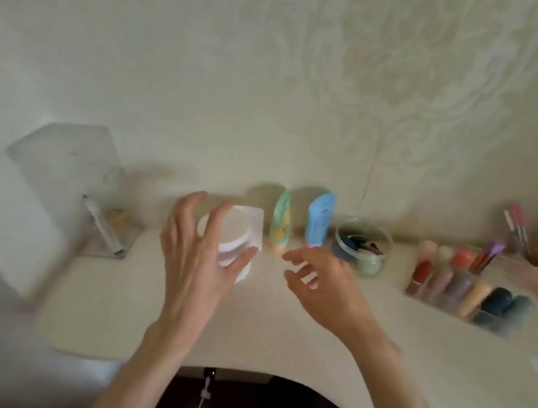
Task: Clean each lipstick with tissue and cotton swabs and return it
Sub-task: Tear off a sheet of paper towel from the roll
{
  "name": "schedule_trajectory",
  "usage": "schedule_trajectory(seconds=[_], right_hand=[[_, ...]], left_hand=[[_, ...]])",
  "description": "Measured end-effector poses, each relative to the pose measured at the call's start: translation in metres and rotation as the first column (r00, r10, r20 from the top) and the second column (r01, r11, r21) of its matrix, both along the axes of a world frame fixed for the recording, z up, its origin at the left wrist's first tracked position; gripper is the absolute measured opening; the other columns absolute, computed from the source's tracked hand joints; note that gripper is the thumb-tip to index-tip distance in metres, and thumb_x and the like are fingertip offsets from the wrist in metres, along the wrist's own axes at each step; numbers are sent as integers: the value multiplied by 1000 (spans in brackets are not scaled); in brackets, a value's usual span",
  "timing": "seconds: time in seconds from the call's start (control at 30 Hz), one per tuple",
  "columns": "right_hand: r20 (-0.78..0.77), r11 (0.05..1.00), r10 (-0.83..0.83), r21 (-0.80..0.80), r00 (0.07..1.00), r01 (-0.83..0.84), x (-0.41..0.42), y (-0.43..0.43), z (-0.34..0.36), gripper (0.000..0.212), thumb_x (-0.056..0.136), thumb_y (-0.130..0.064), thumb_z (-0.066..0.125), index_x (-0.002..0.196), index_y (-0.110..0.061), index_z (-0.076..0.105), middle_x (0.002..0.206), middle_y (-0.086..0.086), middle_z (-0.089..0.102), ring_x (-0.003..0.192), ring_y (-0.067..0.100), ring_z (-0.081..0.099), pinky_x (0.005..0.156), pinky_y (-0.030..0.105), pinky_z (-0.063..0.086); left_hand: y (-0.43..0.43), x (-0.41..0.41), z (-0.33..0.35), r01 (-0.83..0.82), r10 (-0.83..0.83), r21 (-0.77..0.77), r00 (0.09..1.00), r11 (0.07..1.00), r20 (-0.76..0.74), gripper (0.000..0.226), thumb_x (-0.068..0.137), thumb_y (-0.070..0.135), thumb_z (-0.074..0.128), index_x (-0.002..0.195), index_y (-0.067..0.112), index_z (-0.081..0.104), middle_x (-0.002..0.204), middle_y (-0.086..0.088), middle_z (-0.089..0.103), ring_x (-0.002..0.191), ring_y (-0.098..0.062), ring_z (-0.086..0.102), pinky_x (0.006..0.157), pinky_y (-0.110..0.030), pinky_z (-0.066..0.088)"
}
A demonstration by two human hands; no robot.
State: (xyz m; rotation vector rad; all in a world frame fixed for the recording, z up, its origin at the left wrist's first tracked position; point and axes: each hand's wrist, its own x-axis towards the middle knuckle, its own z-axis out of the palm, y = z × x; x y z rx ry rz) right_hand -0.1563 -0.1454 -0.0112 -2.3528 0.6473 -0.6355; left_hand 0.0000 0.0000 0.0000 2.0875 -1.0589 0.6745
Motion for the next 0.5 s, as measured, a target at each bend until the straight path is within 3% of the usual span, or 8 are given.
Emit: schedule_trajectory(seconds=[0.1,0.17,0.27,0.37,0.5], right_hand=[[-41,1000,9,15,999,-9,3,3,-2,22,94,-25,73,115,-31,73,103,-16,66,86,4,69,82,34,59],[-81,1000,9,29,997,-7,2,5,-3,22,95,-27,72,117,-32,72,105,-17,66,87,3,68,83,32,59],[-96,999,-20,48,995,25,-3,2,-4,26,96,-27,72,121,-33,70,106,-18,65,90,1,67,82,23,57],[-29,987,-50,150,998,54,-10,1,-6,28,96,-28,74,123,-30,70,107,-17,66,91,-3,66,75,12,52],[84,927,-84,371,993,48,-12,4,-4,34,95,-37,75,127,-31,66,112,-13,69,96,-2,68,80,12,52]], left_hand=[[-3,7,-10,-13,-39,-122,910,992,-413,120,59,46,97,155,27,29,153,-2,35,143,-25,39,106,-47,45],[-5,5,-15,-21,-113,-216,799,976,-591,119,61,39,98,152,32,23,144,6,46,132,-22,52,105,-42,48],[-2,5,-18,-30,-215,-341,723,940,-656,101,64,26,99,140,31,33,123,21,59,113,-9,64,99,-38,53],[3,5,-10,8,-362,-445,594,896,-718,86,65,12,98,131,28,45,125,18,63,106,7,65,90,-25,57],[13,-3,11,168,-594,-582,400,796,-698,82,55,31,92,129,22,57,115,7,74,102,-8,72,76,-23,58]])
